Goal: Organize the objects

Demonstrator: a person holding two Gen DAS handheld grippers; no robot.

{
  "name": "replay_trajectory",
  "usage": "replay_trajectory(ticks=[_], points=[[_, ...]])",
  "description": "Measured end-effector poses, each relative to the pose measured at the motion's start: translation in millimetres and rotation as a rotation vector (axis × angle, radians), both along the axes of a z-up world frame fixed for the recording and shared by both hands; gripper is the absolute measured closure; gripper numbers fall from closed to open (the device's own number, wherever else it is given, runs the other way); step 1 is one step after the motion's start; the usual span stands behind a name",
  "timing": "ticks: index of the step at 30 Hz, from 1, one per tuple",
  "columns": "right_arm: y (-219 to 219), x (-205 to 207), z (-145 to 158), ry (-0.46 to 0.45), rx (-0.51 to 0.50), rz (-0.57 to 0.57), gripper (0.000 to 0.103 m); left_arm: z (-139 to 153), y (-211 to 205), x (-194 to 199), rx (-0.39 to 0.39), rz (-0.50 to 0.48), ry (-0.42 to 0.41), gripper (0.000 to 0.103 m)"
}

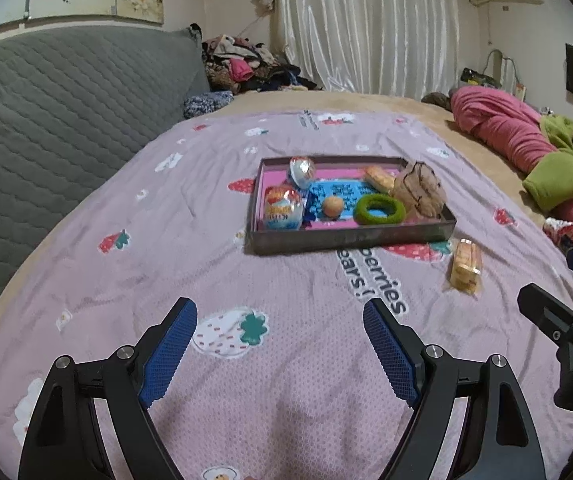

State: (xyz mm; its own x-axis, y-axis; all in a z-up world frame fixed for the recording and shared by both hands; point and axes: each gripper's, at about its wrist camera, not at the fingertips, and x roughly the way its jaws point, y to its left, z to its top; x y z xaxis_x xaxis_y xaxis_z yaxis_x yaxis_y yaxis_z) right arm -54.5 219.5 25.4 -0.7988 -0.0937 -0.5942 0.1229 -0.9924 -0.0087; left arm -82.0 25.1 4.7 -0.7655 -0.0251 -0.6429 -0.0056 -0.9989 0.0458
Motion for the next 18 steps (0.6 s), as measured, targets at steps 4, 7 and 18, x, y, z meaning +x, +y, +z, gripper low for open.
replay_trajectory(ticks=[4, 7, 18], points=[[1, 3, -11, -0.012, -0.001, -0.005, 0.001, -11, -1, 1, 0.011, -0.003, -0.007, 0.017], [2, 4, -17, -0.018, -0.008, -0.006, 0.001, -16, 1, 0, 0.007, -0.010, -0.013, 0.017], [3, -3, -24, -0.015, 0.002, -0.006, 0.001, -30, 0, -6, 0.013, -0.007, -0.013, 0.017]])
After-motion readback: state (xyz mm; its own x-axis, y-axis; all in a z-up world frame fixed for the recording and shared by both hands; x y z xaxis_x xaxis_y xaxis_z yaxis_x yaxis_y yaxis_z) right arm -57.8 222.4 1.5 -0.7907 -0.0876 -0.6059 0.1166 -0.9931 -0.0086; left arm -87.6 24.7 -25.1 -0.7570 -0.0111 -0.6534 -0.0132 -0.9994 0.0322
